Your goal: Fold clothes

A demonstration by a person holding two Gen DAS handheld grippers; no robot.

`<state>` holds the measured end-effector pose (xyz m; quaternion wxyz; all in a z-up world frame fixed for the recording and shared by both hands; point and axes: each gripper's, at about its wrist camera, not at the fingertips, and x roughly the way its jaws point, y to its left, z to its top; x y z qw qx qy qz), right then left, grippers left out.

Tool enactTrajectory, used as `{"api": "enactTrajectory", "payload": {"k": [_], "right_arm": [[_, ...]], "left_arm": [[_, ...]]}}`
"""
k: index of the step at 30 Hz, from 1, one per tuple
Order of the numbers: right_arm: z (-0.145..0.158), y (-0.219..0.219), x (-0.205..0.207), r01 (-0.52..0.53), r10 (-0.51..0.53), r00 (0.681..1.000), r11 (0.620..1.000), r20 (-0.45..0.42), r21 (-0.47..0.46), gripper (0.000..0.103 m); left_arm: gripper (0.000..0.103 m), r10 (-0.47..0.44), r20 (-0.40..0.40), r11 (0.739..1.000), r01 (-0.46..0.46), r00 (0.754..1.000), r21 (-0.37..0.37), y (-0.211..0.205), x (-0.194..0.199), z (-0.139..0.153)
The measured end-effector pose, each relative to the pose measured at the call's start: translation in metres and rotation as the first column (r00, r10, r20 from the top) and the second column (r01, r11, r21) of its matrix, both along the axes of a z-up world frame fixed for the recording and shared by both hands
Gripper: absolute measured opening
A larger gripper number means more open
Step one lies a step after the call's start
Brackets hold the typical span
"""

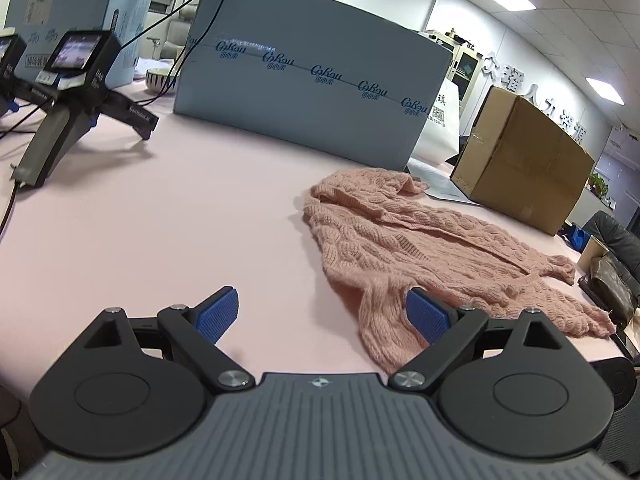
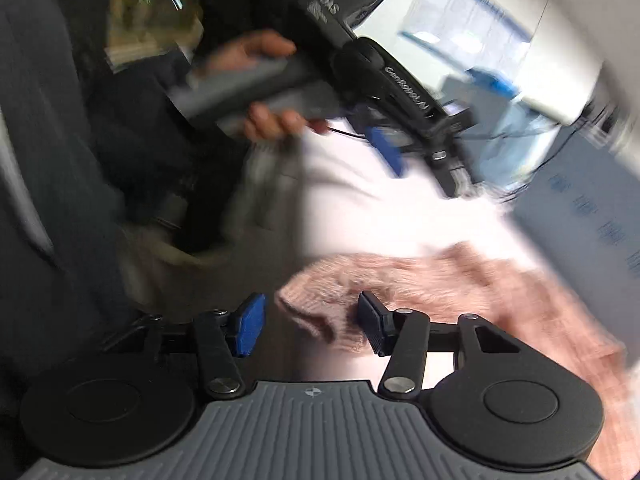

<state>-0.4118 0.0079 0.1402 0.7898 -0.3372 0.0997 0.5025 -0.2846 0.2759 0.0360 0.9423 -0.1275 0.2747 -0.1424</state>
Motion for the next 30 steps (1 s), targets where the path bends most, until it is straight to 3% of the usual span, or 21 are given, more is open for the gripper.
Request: {"api": "enactTrajectory", "payload": {"k": [3, 4, 8, 12, 14, 17, 20, 24, 27, 30], "right_arm": [[0.004, -0.002, 0.004, 0.027, -0.022, 0.998, 0.997, -0.066, 0.069, 0.024], [0.006, -0.002, 0.005, 0.031, -0.025, 0.997, 0.996, -0.077, 0.084, 0.012], [0.021, -0.008, 0.017, 0.062, -0.028, 0.984, 0.979, -0.174, 0.193, 0.012], [0.048, -0.030, 0.032, 0.124, -0.013, 0.953, 0.930, -0.303, 0.347, 0.012], [0.066, -0.048, 0.053, 0.219, -0.031, 0.921, 0.866, -0.389, 0.450, 0.012], [0.087, -0.082, 0.084, 0.341, -0.070, 0.882, 0.776, -0.466, 0.530, 0.012], [0.097, -0.110, 0.109, 0.438, -0.159, 0.858, 0.722, -0.488, 0.535, 0.012], [0.088, -0.138, 0.153, 0.581, -0.277, 0.775, 0.667, -0.569, 0.466, 0.012], [0.079, -0.157, 0.173, 0.644, -0.312, 0.720, 0.634, -0.620, 0.429, 0.012], [0.058, -0.170, 0.197, 0.699, -0.307, 0.654, 0.595, -0.691, 0.396, 0.012]], "left_arm": [[0.091, 0.004, -0.005, 1.000, -0.004, 1.000, -0.010, 0.002, -0.001, -0.003], [0.091, 0.008, -0.008, 1.000, -0.008, 1.000, -0.011, 0.002, -0.001, -0.004], [0.091, 0.044, -0.010, 0.998, -0.044, 0.999, -0.038, 0.009, -0.004, -0.002], [0.091, 0.109, 0.012, 0.993, -0.109, 0.994, -0.041, 0.018, -0.011, 0.001], [0.091, 0.134, 0.018, 0.991, -0.133, 0.991, -0.028, 0.019, -0.010, 0.002], [0.091, 0.135, 0.017, 0.991, -0.134, 0.991, -0.016, 0.015, -0.003, 0.003], [0.091, 0.103, 0.016, 0.995, -0.103, 0.995, -0.012, 0.002, 0.014, 0.003], [0.091, 0.045, 0.026, 0.999, -0.045, 0.999, -0.001, -0.026, 0.044, 0.006], [0.091, 0.005, 0.038, 1.000, -0.005, 0.999, 0.007, -0.051, 0.070, 0.012], [0.091, 0.003, 0.108, 0.997, -0.011, 0.994, 0.072, -0.079, 0.091, 0.027]]}}
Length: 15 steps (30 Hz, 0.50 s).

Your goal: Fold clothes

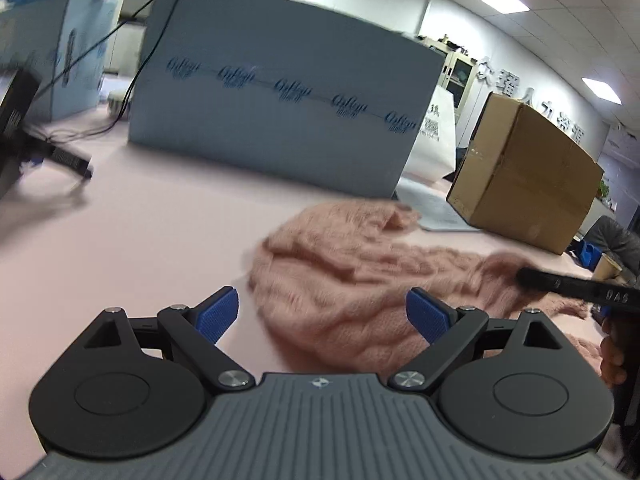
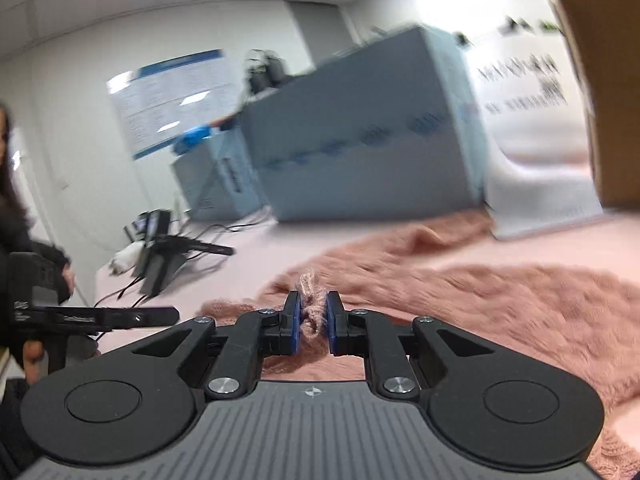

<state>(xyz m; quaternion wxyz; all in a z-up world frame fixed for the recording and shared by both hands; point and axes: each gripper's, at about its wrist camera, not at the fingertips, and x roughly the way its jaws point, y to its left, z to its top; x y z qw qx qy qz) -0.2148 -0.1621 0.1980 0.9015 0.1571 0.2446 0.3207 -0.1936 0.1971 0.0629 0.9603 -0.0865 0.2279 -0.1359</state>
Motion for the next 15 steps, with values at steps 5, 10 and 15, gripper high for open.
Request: {"api": "enactTrajectory", "payload": {"k": [5, 10, 15], "right_arm": [[-0.022, -0.009, 0.012, -0.006, 0.007, 1.000, 1.000, -0.031, 0.028, 0.012], [-0.017, -0.008, 0.006, 0.111, -0.105, 0.992, 0.990, 0.069, -0.089, 0.012], [-0.028, -0.003, 0.014, 0.109, -0.107, 0.994, 0.983, 0.019, -0.149, 0.012]], "left_arm": [[0.091, -0.081, -0.020, 0.991, 0.083, 0.997, 0.108, -0.055, 0.038, 0.004], [0.091, -0.108, -0.006, 0.986, 0.108, 0.994, 0.131, -0.081, 0.044, -0.022], [0.091, -0.076, -0.064, 0.968, 0.089, 0.995, 0.233, -0.091, 0.057, -0.040]]}}
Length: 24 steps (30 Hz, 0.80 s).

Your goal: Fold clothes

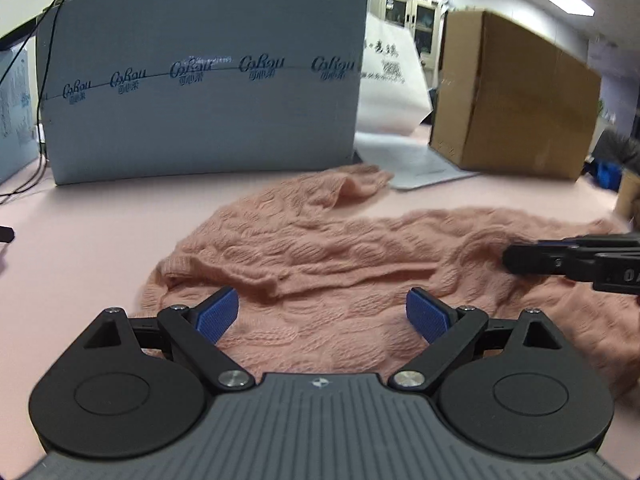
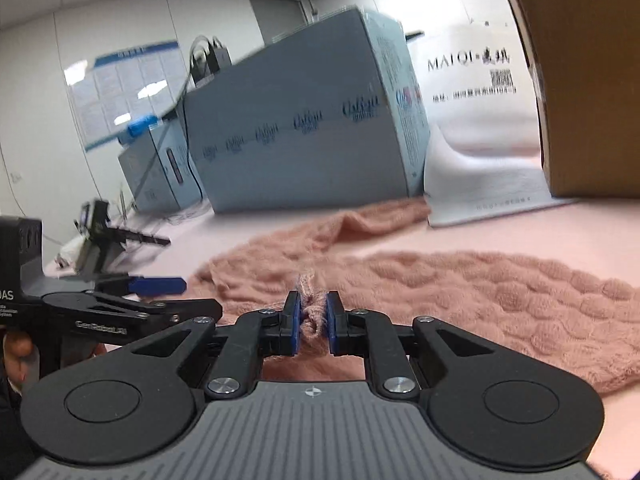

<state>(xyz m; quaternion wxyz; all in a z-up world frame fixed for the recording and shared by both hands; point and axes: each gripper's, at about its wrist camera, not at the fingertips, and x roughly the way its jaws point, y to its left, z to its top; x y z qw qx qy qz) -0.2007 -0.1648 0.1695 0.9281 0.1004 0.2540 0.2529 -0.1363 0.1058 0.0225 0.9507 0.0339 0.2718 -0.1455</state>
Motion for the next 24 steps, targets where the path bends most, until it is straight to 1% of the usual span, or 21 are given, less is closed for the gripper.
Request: {"api": "enactTrajectory", "payload": {"k": [2, 4, 7, 11, 13, 15, 18, 21, 22, 23, 24], "right_arm": [[-0.005, 0.002, 0.004, -0.011, 0.011, 1.000, 1.000, -0.020, -0.017, 0.012], [-0.008, 0.002, 0.005, -0.019, 0.019, 0.999, 1.000, -0.036, -0.012, 0.012], [-0.011, 0.000, 0.007, -0.026, 0.025, 0.998, 1.000, -0.054, -0.012, 0.012], [-0.012, 0.001, 0.007, -0.026, 0.024, 0.998, 0.999, -0.059, -0.033, 0.014], [-0.012, 0.001, 0.008, 0.002, -0.009, 0.996, 0.997, -0.086, -0.077, 0.015], [-0.014, -0.003, 0.009, 0.044, -0.053, 0.993, 0.995, -0.107, -0.085, 0.016], [-0.013, -0.008, 0.011, 0.058, -0.068, 0.992, 0.994, -0.111, -0.091, 0.019], [-0.007, -0.005, 0.007, 0.072, -0.080, 0.995, 0.990, -0.067, -0.124, 0.027], [-0.004, -0.005, 0.004, 0.093, -0.098, 0.994, 0.987, -0.039, -0.131, 0.037], [0.000, -0.005, 0.001, 0.116, -0.118, 0.993, 0.984, -0.008, -0.138, 0.050], [0.002, -0.006, 0.000, 0.125, -0.126, 0.992, 0.983, 0.004, -0.137, 0.057]], "left_arm": [[0.091, 0.014, -0.014, 1.000, -0.014, 1.000, 0.010, 0.003, 0.003, -0.003], [0.091, 0.030, -0.045, 1.000, -0.029, 0.999, 0.008, 0.007, 0.008, -0.006], [0.091, 0.065, -0.077, 0.998, -0.063, 0.995, 0.025, 0.012, 0.015, -0.012], [0.091, 0.065, -0.075, 0.997, -0.062, 0.995, 0.042, 0.012, 0.015, -0.014], [0.092, 0.065, -0.074, 0.997, -0.062, 0.995, 0.048, 0.012, 0.015, -0.014], [0.092, 0.065, -0.076, 0.997, -0.062, 0.995, 0.047, 0.012, 0.015, -0.014], [0.092, 0.068, -0.077, 0.997, -0.065, 0.995, 0.049, 0.013, 0.015, -0.014], [0.092, 0.072, -0.078, 0.996, -0.068, 0.994, 0.050, 0.013, 0.015, -0.014], [0.092, 0.074, -0.077, 0.996, -0.070, 0.994, 0.049, 0.013, 0.015, -0.013], [0.092, 0.072, -0.069, 0.997, -0.070, 0.995, 0.033, 0.015, 0.013, -0.011], [0.090, 0.064, -0.053, 0.998, -0.064, 0.997, 0.002, 0.018, 0.010, -0.008]]}}
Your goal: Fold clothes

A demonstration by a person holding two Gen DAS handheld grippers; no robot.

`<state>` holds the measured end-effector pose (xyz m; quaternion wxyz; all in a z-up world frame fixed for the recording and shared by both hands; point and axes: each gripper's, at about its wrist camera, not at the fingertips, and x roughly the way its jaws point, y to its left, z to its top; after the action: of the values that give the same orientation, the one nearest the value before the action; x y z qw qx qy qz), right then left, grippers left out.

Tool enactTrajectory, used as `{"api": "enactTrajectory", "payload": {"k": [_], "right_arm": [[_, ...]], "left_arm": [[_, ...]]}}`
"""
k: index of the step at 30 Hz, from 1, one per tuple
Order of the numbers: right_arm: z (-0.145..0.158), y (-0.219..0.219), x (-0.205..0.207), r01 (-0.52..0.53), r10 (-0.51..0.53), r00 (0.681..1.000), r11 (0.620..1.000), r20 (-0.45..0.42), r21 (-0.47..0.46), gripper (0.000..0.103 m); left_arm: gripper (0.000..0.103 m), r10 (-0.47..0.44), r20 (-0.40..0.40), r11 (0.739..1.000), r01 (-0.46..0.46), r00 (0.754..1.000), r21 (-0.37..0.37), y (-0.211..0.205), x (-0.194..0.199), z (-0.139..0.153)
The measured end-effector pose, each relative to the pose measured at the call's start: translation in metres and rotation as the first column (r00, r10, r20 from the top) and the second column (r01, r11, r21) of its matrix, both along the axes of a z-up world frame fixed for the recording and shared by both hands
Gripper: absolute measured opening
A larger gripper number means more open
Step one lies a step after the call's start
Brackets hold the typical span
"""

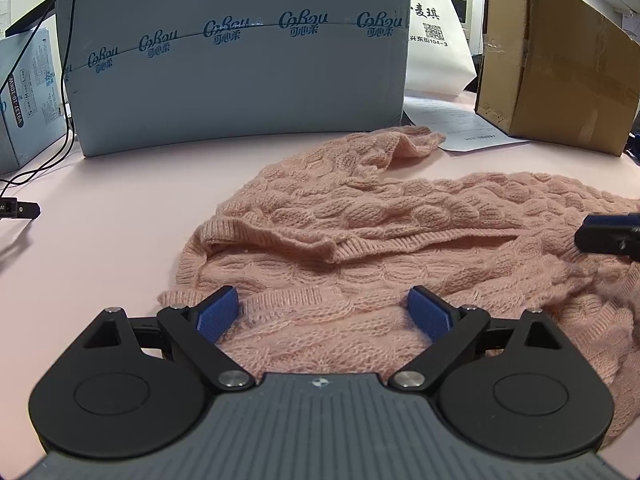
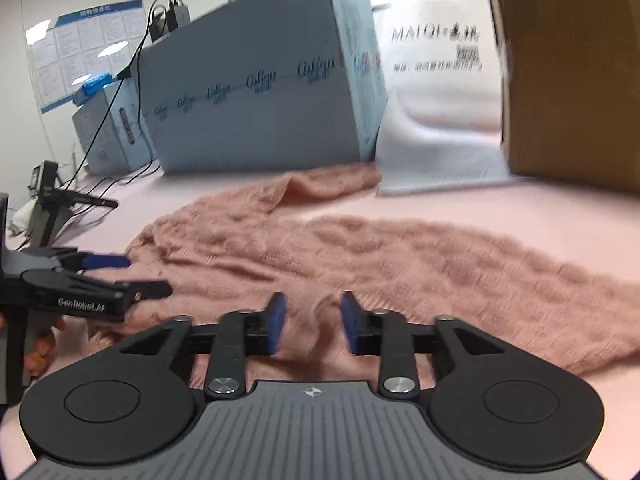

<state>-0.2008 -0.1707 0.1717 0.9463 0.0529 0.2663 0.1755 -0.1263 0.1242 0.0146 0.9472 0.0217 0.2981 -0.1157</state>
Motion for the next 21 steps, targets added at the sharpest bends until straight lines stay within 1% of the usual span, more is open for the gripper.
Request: {"api": "enactTrajectory", "payload": {"k": [1, 2, 4, 5, 6, 7, 9, 11, 12, 14, 15, 17, 18, 21], "right_arm": [[0.006, -0.003, -0.005, 0.012, -0.014, 0.999, 1.000, 0.046, 0.027, 0.069], [0.011, -0.006, -0.009, 0.007, -0.011, 0.997, 0.998, 0.079, 0.059, 0.075], [0.022, -0.010, -0.018, -0.029, 0.010, 0.988, 0.992, 0.153, 0.125, 0.078], [0.026, -0.009, -0.021, -0.047, 0.023, 0.984, 0.990, 0.175, 0.135, 0.080], [0.029, -0.008, -0.023, -0.062, 0.035, 0.981, 0.989, 0.190, 0.137, 0.082], [0.031, -0.005, -0.025, -0.102, 0.072, 0.978, 0.984, 0.197, 0.148, 0.085], [0.035, 0.001, -0.027, -0.189, 0.151, 0.966, 0.967, 0.210, 0.173, 0.085], [0.033, 0.008, -0.020, -0.299, 0.269, 0.953, 0.917, 0.142, 0.264, 0.086], [0.031, 0.012, -0.014, -0.337, 0.322, 0.942, 0.890, 0.100, 0.306, 0.086], [0.025, 0.020, -0.004, -0.336, 0.348, 0.937, 0.879, 0.027, 0.339, 0.086], [0.021, 0.024, 0.002, -0.315, 0.339, 0.941, 0.886, -0.013, 0.340, 0.086], [0.015, 0.024, 0.009, -0.280, 0.314, 0.948, 0.900, -0.051, 0.334, 0.087], [0.013, 0.025, 0.012, -0.266, 0.304, 0.950, 0.905, -0.067, 0.332, 0.087], [0.001, 0.018, 0.020, -0.194, 0.254, 0.958, 0.917, -0.135, 0.348, 0.087]], "left_arm": [[0.090, -0.006, 0.018, 1.000, 0.006, 1.000, -0.029, 0.003, -0.003, 0.004], [0.091, -0.011, 0.036, 0.998, 0.013, 0.999, -0.058, 0.007, -0.007, 0.007], [0.091, -0.029, 0.105, 0.985, 0.046, 0.994, -0.166, 0.019, -0.017, 0.017], [0.091, -0.034, 0.139, 0.973, 0.064, 0.990, -0.221, 0.026, -0.023, 0.021], [0.091, -0.035, 0.164, 0.962, 0.078, 0.986, -0.261, 0.031, -0.027, 0.024], [0.091, -0.041, 0.181, 0.952, 0.093, 0.983, -0.292, 0.035, -0.029, 0.026], [0.092, -0.070, 0.206, 0.923, 0.141, 0.976, -0.357, 0.042, -0.035, 0.030], [0.092, -0.124, 0.206, 0.900, 0.198, 0.971, -0.389, 0.042, -0.035, 0.031], [0.092, -0.142, 0.203, 0.899, 0.212, 0.969, -0.383, 0.040, -0.036, 0.031], [0.092, -0.157, 0.185, 0.921, 0.211, 0.970, -0.327, 0.029, -0.035, 0.029], [0.092, -0.156, 0.175, 0.935, 0.202, 0.972, -0.291, 0.023, -0.034, 0.028], [0.092, -0.141, 0.154, 0.964, 0.171, 0.978, -0.204, 0.009, -0.033, 0.024], [0.092, -0.148, 0.143, 0.969, 0.172, 0.979, -0.178, 0.005, -0.032, 0.022], [0.092, -0.214, 0.102, 0.962, 0.228, 0.971, -0.148, -0.007, -0.029, 0.016]]}}
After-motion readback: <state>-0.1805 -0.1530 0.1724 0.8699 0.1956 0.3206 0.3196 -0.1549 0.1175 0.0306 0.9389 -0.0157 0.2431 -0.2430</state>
